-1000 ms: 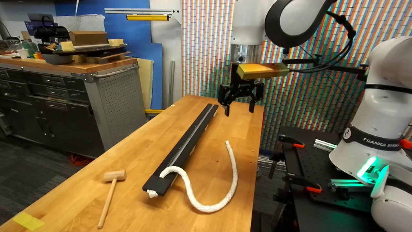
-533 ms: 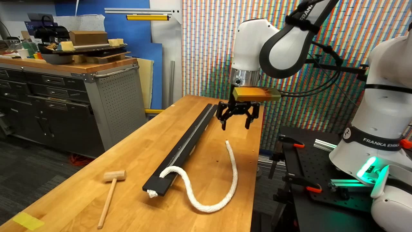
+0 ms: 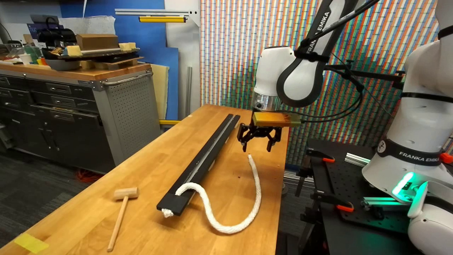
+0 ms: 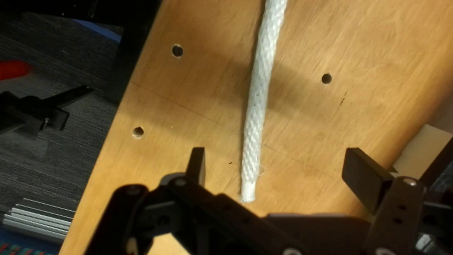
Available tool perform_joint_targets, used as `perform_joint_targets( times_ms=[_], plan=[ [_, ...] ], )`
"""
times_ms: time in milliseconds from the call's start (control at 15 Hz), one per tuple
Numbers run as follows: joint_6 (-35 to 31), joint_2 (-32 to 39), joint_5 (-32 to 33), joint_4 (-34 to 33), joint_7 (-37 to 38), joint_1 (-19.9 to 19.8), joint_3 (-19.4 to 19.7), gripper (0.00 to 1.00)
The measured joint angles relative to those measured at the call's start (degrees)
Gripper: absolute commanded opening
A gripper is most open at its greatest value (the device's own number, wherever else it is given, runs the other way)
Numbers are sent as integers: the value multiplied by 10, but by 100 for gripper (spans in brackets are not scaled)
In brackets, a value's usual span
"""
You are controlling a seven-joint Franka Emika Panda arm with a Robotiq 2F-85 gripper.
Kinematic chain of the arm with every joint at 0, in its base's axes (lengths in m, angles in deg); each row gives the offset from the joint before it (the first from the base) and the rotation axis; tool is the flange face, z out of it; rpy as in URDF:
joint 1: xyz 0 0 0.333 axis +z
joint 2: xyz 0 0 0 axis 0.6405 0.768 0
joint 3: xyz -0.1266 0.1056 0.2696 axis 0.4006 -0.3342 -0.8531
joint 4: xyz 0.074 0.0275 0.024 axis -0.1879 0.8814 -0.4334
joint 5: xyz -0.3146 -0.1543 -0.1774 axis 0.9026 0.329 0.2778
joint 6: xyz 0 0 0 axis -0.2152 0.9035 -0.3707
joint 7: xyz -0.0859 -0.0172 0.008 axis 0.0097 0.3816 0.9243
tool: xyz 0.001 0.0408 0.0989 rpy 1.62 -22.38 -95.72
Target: Put the rope in the groove on the object
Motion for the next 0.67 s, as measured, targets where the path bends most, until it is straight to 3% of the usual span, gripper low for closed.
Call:
perform_joint_targets(
  times_ms=[400,667],
  plan=[
    [-9,62,-143,-57,-123,-33,-43,100],
    [-8,97,-168,-83,-169,-41,-39,100]
  ],
)
